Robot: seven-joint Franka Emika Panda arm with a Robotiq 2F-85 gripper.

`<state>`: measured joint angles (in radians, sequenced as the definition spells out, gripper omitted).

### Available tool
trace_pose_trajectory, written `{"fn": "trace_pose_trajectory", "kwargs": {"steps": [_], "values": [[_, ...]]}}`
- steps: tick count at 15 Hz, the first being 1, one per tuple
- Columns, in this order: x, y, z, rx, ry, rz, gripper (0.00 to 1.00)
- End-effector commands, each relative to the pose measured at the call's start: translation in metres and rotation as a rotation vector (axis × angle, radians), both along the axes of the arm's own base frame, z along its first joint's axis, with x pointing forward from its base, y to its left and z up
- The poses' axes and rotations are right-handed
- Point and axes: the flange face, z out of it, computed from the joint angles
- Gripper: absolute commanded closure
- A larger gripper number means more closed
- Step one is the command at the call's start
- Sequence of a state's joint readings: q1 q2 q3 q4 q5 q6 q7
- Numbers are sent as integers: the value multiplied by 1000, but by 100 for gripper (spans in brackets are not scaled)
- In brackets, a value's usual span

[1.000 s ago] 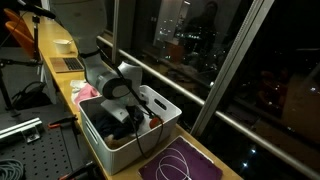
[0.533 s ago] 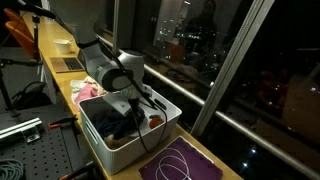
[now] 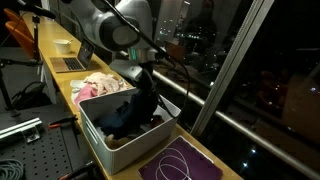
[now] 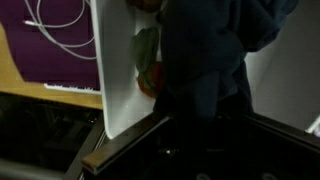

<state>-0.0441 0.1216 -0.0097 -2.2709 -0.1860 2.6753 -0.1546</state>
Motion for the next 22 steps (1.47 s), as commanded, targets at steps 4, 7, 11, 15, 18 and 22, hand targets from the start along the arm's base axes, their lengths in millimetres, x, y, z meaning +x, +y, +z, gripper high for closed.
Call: {"fn": "trace_pose_trajectory", "kwargs": {"steps": [4, 7, 11, 15, 18, 22], "values": [[-27, 90, 142, -135, -152, 176, 97], [-50, 166, 182, -203, -218, 317, 97], [-89, 268, 236, -268, -302, 476, 97], [-127, 357, 295, -307, -368, 568, 97], [-143, 399, 323, -331, -381, 606, 97], [-135, 423, 307, -337, -349, 633, 97]]}}
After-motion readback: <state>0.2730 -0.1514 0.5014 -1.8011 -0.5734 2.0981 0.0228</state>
